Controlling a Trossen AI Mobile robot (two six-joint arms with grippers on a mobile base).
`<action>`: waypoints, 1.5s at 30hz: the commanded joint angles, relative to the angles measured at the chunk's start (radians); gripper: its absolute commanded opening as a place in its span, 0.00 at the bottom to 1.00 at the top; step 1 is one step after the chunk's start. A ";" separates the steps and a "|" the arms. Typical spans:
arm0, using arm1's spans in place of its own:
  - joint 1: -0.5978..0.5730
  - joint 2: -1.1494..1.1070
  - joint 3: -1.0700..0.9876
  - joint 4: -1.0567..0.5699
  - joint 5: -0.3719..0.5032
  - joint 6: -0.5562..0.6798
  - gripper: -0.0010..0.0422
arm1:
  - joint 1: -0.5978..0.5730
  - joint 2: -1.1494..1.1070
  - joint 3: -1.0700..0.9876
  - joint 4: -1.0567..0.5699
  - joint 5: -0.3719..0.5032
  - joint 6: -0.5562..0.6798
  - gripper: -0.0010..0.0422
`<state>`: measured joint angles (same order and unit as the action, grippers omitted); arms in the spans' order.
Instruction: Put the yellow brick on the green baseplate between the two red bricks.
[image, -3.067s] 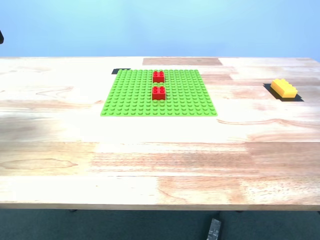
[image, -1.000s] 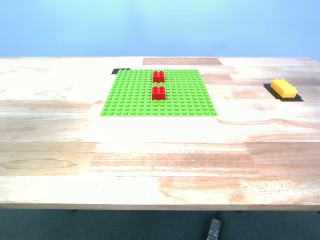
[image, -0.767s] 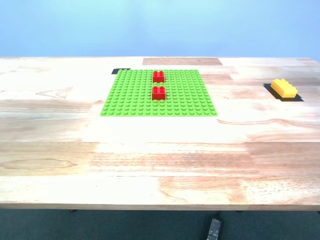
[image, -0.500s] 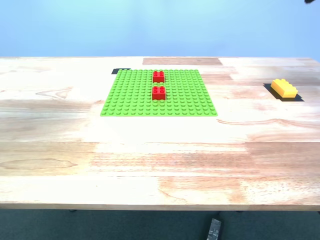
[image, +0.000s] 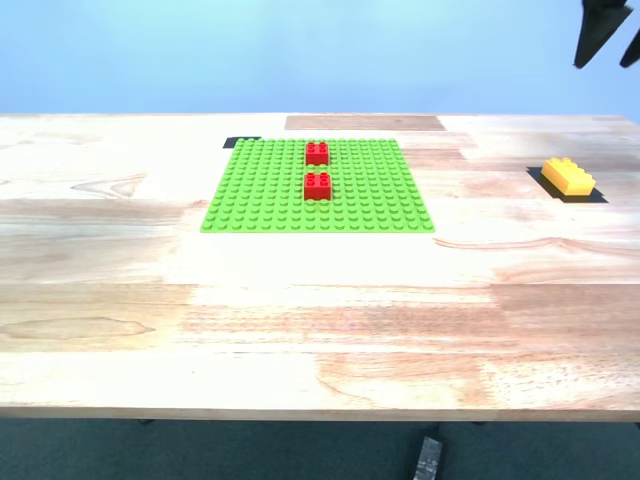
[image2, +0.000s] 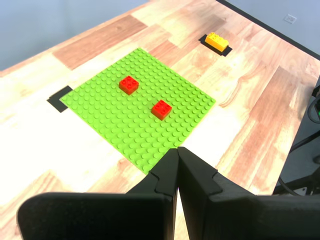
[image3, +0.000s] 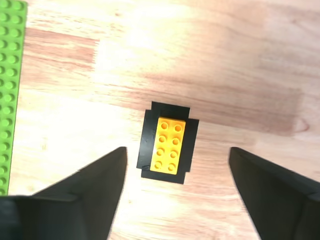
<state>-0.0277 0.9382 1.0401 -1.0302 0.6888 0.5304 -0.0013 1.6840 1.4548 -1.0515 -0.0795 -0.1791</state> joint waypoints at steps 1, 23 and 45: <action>-0.005 0.003 0.007 -0.008 0.000 0.001 0.02 | 0.000 0.029 -0.021 0.000 0.003 0.021 0.72; -0.017 -0.001 0.008 -0.017 0.000 0.026 0.02 | 0.006 0.113 -0.259 0.245 -0.001 0.040 0.65; -0.017 -0.010 0.008 -0.016 0.000 0.026 0.02 | 0.013 0.151 -0.381 0.413 0.008 0.051 0.42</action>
<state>-0.0448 0.9276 1.0462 -1.0458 0.6888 0.5568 0.0113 1.8385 1.0740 -0.6479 -0.0597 -0.1272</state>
